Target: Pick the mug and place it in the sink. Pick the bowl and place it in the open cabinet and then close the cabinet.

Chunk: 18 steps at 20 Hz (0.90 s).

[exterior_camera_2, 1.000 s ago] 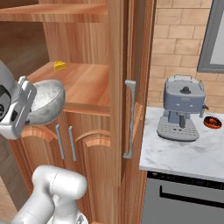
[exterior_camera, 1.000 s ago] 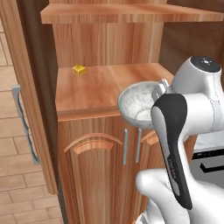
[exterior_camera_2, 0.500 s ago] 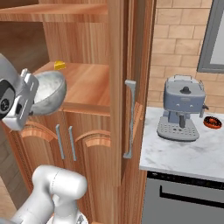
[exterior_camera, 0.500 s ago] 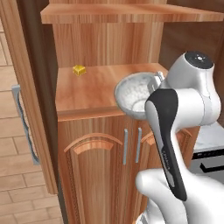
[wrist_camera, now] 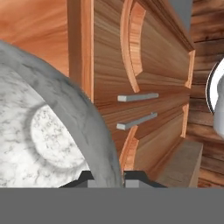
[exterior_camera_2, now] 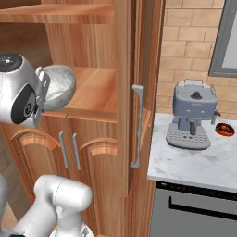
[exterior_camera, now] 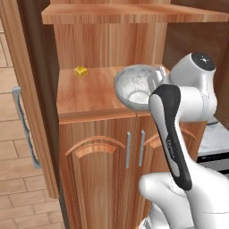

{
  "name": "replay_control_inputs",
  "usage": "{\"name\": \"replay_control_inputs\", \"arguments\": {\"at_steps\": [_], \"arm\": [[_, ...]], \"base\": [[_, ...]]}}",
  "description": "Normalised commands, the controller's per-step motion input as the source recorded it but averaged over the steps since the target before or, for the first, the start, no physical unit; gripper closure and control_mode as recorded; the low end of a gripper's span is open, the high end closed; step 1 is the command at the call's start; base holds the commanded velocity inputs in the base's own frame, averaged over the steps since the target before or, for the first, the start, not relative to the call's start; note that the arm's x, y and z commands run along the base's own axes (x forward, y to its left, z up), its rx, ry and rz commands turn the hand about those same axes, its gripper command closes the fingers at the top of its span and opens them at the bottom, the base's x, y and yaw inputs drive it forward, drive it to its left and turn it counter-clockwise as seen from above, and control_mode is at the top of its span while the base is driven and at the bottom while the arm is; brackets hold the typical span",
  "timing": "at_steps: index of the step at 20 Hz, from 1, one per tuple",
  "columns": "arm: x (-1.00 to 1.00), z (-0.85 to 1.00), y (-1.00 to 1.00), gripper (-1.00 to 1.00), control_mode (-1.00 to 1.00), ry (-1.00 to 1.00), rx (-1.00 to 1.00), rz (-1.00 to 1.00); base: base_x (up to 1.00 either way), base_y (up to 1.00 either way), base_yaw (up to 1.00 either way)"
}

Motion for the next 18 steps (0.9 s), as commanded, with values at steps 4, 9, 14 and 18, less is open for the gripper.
{"name": "replay_control_inputs", "arguments": {"at_steps": [4,9,14,18], "arm": [[0.52,0.0,0.01,1.0,-1.0,-0.03,0.1,0.01],[0.54,0.0,0.14,1.0,-1.0,0.0,0.05,0.0],[0.44,0.0,0.24,1.0,-1.0,0.04,0.0,-0.01],[0.42,-0.06,0.13,1.0,-1.0,0.12,0.0,-0.01]], "base": [[0.0,0.0,0.0],[0.0,0.0,0.0],[0.0,0.0,0.0],[0.0,0.0,0.0]]}}
